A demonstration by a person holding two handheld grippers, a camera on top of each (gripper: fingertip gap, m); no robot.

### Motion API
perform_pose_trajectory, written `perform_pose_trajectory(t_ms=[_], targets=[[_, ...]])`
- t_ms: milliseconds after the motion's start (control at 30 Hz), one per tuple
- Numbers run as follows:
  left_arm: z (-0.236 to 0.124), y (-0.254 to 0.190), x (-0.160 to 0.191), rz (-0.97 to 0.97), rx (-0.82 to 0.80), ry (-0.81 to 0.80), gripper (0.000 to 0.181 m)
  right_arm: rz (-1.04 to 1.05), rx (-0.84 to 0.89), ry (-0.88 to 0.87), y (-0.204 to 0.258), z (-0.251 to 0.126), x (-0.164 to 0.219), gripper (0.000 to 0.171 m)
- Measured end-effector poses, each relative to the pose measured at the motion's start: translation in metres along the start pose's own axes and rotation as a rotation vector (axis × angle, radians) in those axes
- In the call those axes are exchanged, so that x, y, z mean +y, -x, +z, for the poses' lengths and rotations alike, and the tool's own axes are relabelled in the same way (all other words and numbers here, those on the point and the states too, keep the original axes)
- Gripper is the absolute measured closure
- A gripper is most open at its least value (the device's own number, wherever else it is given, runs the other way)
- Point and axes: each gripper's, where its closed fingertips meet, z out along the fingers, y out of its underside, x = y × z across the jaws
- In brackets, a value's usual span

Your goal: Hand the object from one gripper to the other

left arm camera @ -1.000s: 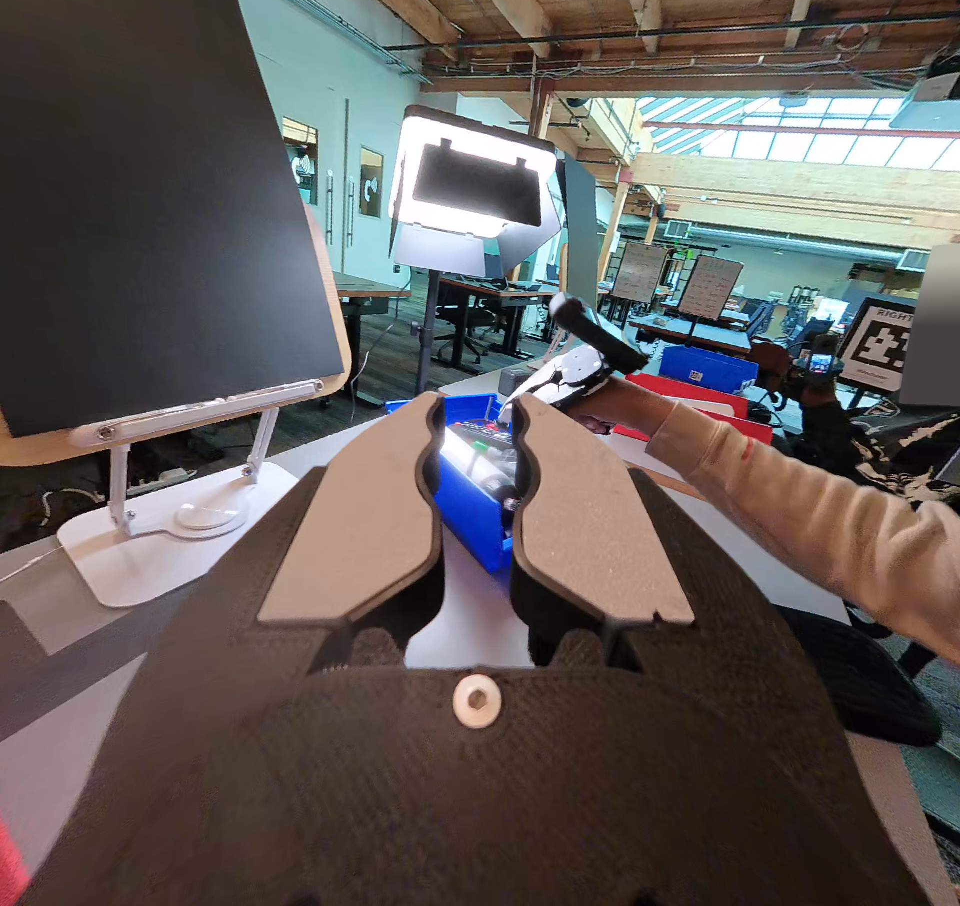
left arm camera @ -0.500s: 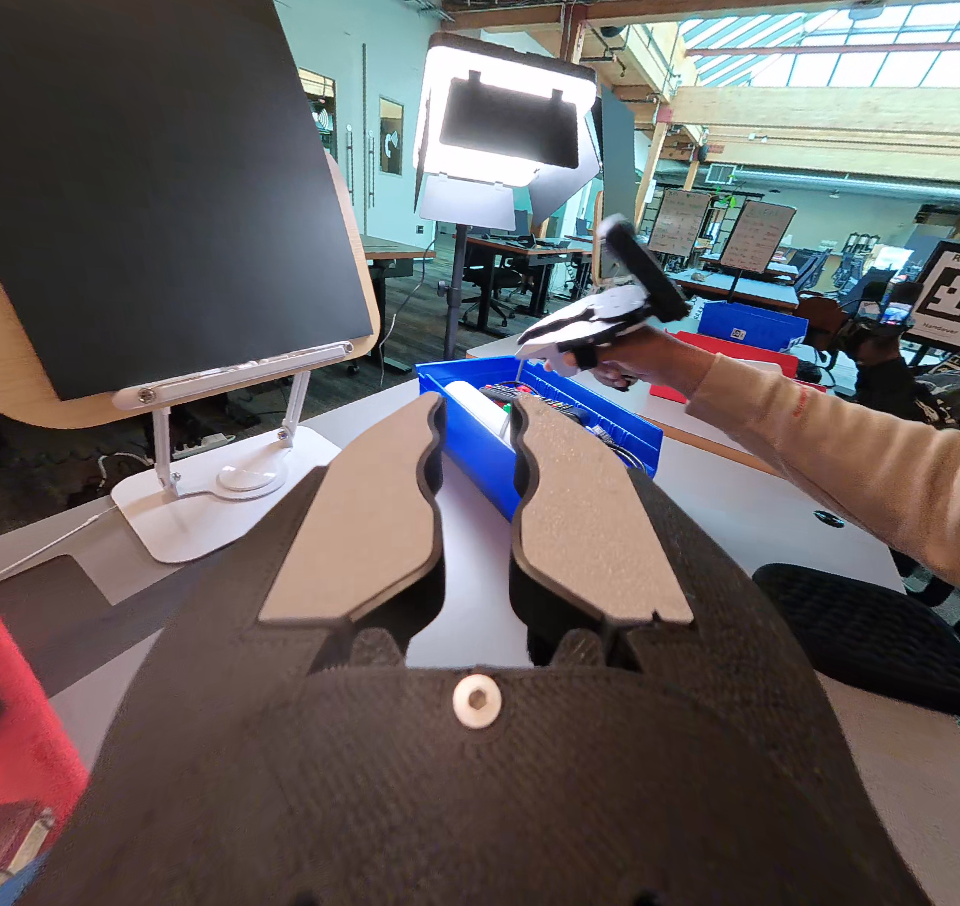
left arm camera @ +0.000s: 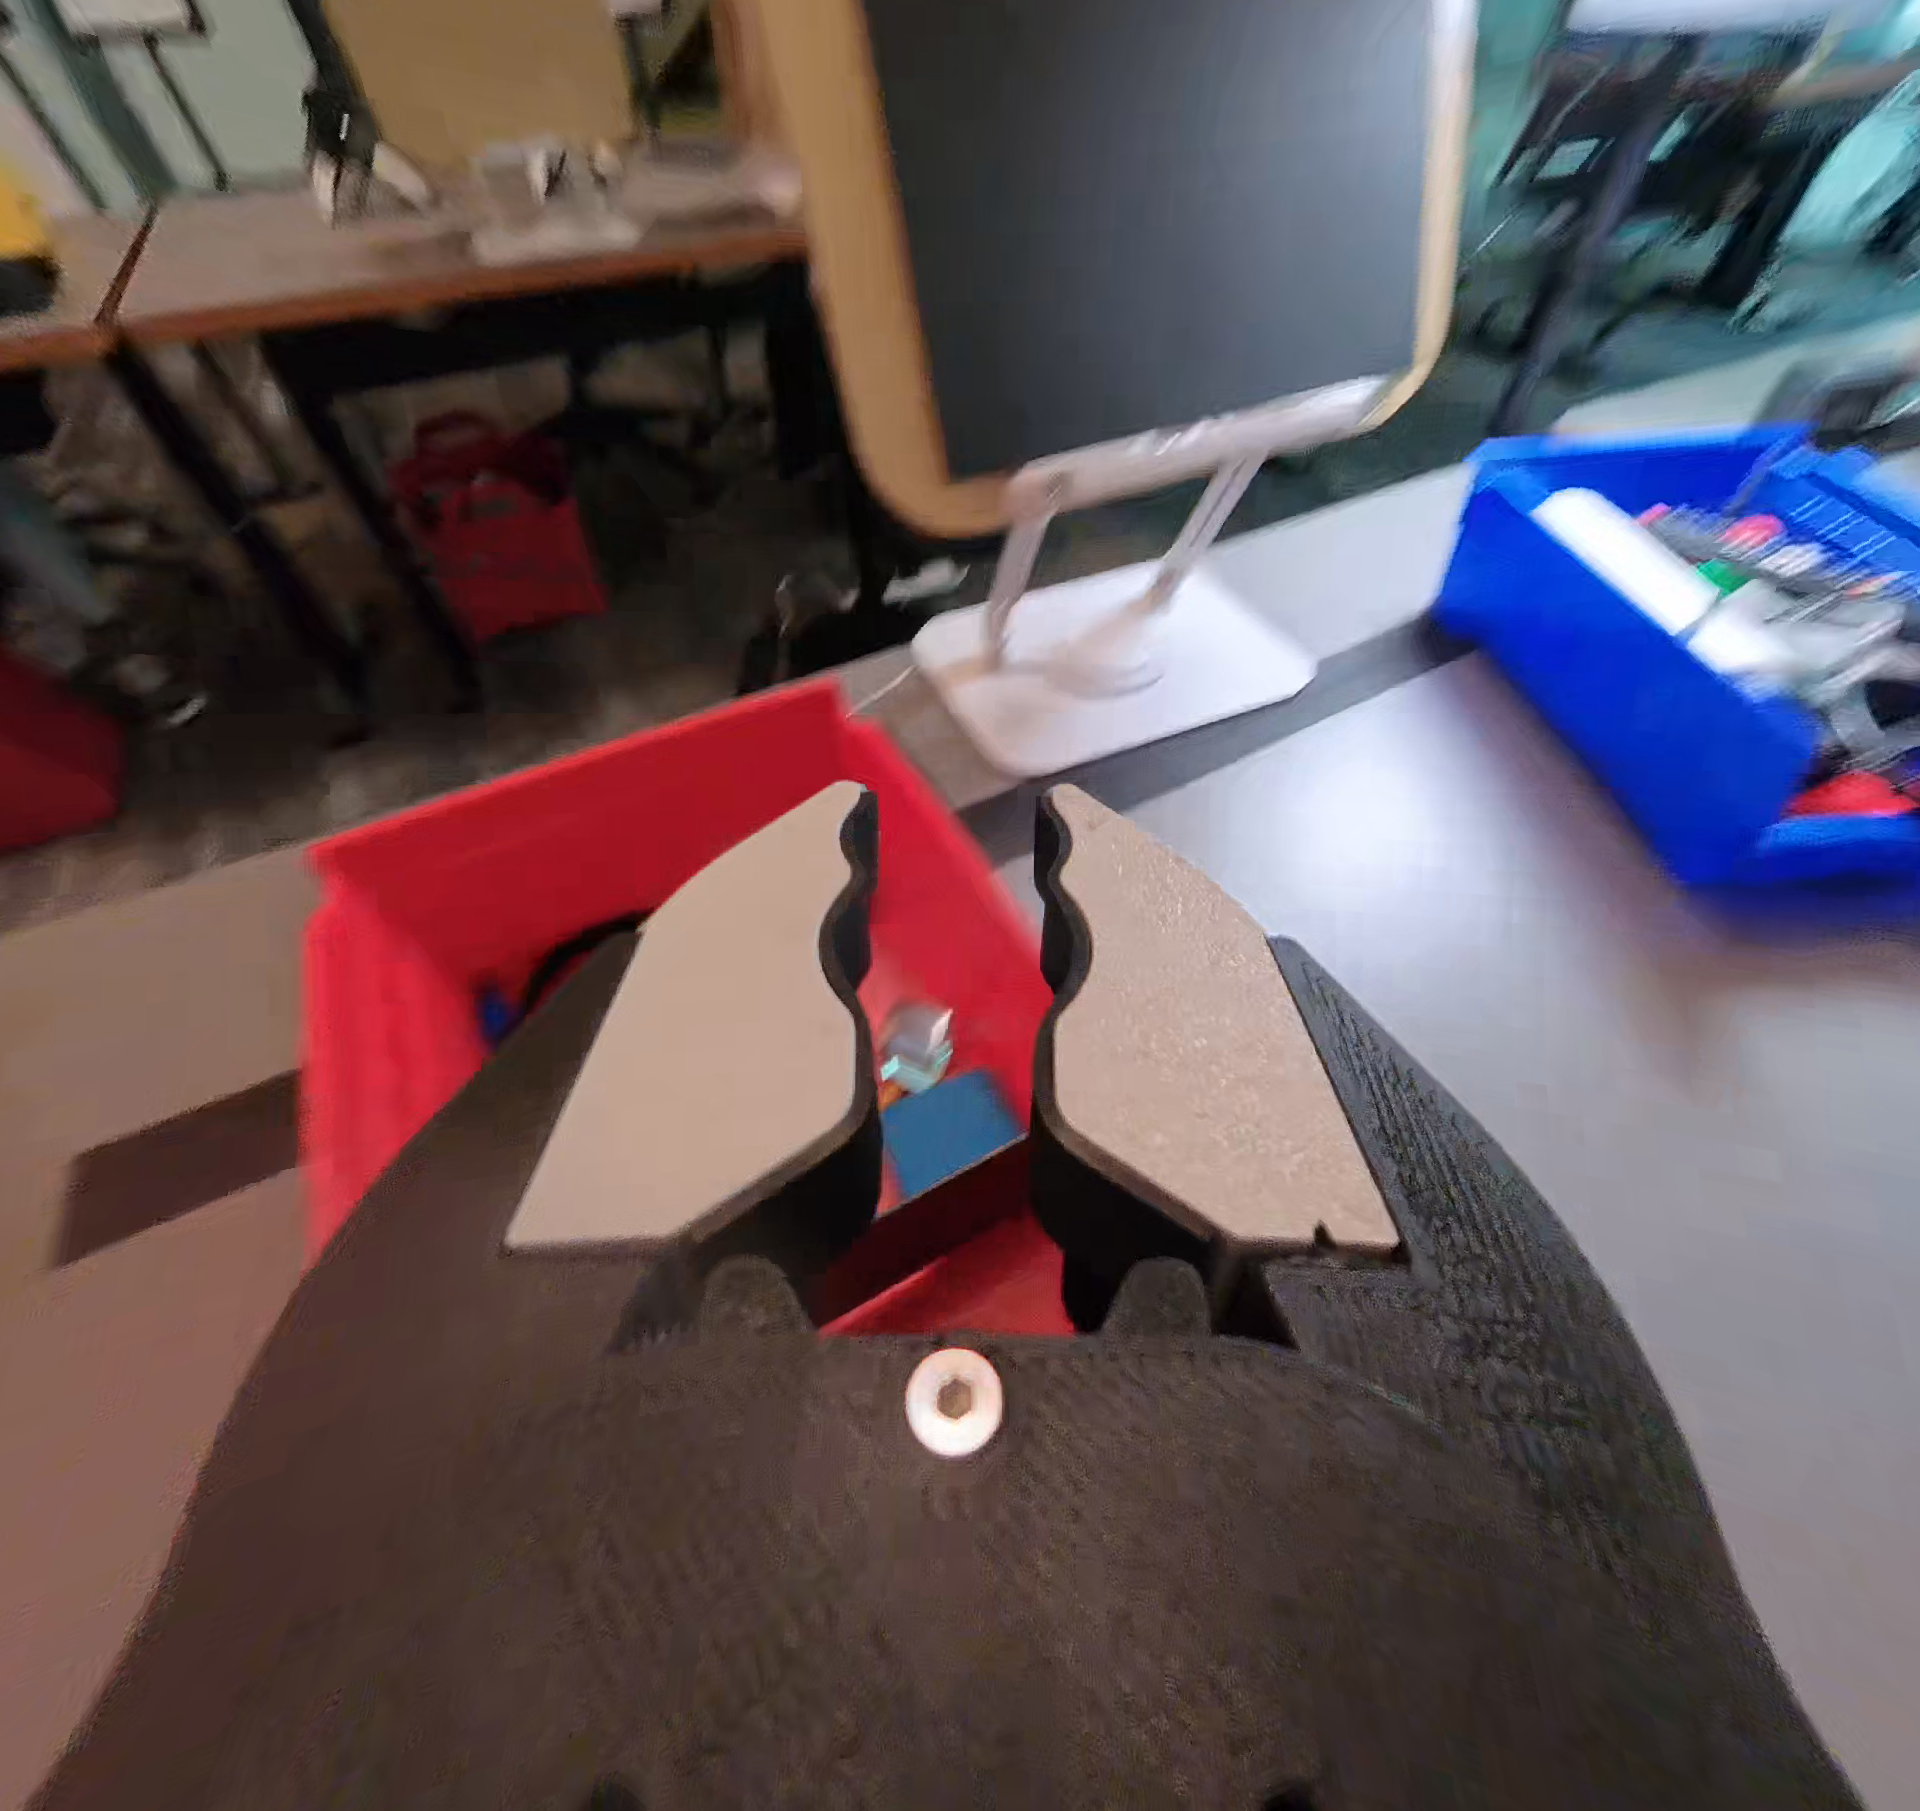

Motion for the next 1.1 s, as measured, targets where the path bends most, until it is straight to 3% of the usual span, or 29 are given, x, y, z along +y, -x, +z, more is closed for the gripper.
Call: perform_pose_trajectory(t_ms=[100, 233, 467, 667, 767, 833, 933, 1000, 1100], targets=[[0.010, 0.048, 0.032, 0.031, -0.077, 0.196, 0.152, -0.005, -0.013, -0.010, 0.004, 0.001, 0.010, 0.170], [0.036, 0.087, 0.075, 0.068, -0.114, 0.459, 0.151, 0.000, -0.006, -0.049, 0.002, -0.001, 0.010, 0.170], [0.115, 0.079, 0.125, 0.114, 0.063, 0.722, 0.150, -0.058, 0.002, -0.048, 0.002, -0.005, 0.015, 0.167], [0.156, 0.081, 0.166, 0.252, 0.150, 0.897, 0.132, -0.067, 0.011, -0.035, -0.003, -0.004, 0.019, 0.167], [0.171, 0.078, 0.173, 0.243, 0.188, 0.887, 0.131, -0.041, 0.009, -0.026, -0.007, -0.001, 0.022, 0.167], [0.179, 0.079, 0.181, 0.232, 0.181, 0.892, 0.151, -0.032, 0.003, -0.014, -0.007, 0.001, 0.026, 0.167], [0.184, 0.084, 0.179, 0.251, 0.125, 0.865, 0.152, -0.036, 0.004, -0.008, -0.008, 0.001, 0.027, 0.167], [0.178, 0.093, 0.166, 0.262, 0.062, 0.827, 0.152, -0.041, 0.003, -0.011, -0.007, 0.000, 0.026, 0.167], [0.159, 0.102, 0.114, 0.206, -0.026, 0.640, 0.153, -0.047, -0.007, -0.009, -0.004, -0.001, 0.025, 0.167]])
